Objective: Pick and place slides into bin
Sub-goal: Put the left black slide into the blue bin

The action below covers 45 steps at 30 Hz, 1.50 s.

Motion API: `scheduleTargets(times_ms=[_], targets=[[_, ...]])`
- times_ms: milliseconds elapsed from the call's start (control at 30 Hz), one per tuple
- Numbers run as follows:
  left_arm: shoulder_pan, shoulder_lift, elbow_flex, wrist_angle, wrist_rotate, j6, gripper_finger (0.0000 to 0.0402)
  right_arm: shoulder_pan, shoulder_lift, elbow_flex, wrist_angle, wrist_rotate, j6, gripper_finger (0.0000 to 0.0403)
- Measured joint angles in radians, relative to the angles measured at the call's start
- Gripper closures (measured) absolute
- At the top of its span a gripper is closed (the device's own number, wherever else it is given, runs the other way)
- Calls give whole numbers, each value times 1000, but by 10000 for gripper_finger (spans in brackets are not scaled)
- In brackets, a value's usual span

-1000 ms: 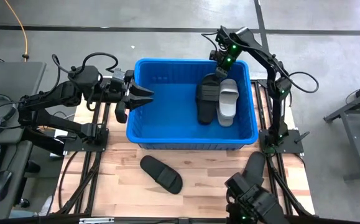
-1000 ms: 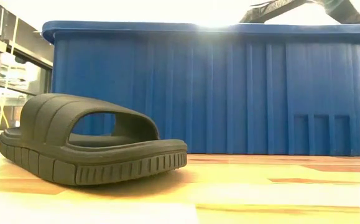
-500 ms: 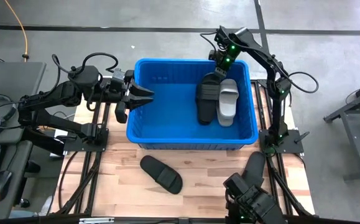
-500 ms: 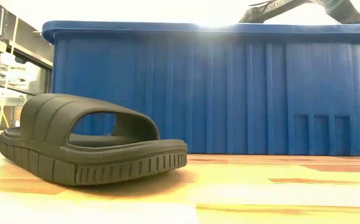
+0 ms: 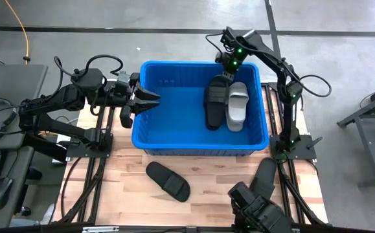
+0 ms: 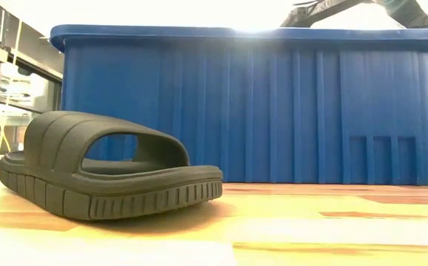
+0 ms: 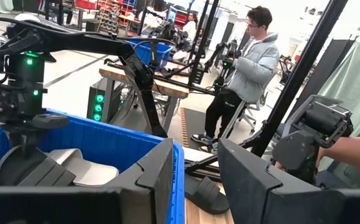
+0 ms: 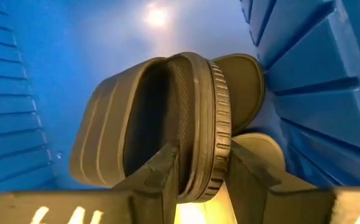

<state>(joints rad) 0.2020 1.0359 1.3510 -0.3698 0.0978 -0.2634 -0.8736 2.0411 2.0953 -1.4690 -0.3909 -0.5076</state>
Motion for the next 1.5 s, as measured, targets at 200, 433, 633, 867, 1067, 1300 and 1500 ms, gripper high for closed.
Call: scheduleTargets(times_ms=[200, 433, 633, 867, 1067, 1300, 1500], targets=[[0, 0, 0, 0, 0, 0, 284, 8, 0, 0, 10, 48, -6, 297], [0, 0, 0, 0, 0, 0, 284, 17, 0, 0, 36, 97, 2, 297], [0, 0, 0, 0, 0, 0, 284, 27, 0, 0, 58, 102, 10, 297], [0, 0, 0, 0, 0, 0, 284, 37, 0, 0, 58, 174, 10, 297], [0, 0, 0, 0, 0, 0, 284, 38, -2, 37, 76, 175, 13, 297], [0, 0, 0, 0, 0, 0, 284, 39, -4, 143, 89, 180, 13, 297], [0, 0, 0, 0, 0, 0, 284, 39, -4, 217, 82, 153, 43, 297]])
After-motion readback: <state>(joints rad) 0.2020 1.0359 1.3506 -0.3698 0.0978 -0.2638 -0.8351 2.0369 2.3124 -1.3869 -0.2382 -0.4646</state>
